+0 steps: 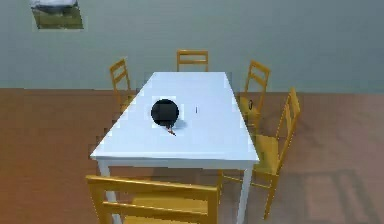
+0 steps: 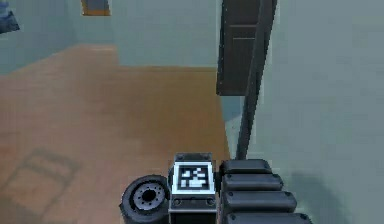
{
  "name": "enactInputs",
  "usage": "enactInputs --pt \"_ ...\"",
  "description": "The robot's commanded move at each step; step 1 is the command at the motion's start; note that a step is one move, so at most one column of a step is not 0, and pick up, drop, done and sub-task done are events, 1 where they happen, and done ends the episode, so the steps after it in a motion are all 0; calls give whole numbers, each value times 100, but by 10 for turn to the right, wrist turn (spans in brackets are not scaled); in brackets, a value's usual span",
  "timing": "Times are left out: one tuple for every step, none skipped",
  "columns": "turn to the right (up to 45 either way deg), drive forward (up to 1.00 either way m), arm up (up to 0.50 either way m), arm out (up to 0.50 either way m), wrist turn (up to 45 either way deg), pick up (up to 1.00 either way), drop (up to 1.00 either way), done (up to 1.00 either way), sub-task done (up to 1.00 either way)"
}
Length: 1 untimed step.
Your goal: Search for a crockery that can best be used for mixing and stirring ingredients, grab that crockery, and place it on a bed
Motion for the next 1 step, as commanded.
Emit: enactInputs --pt "-450 0 0 0 0 0 0 0 0"
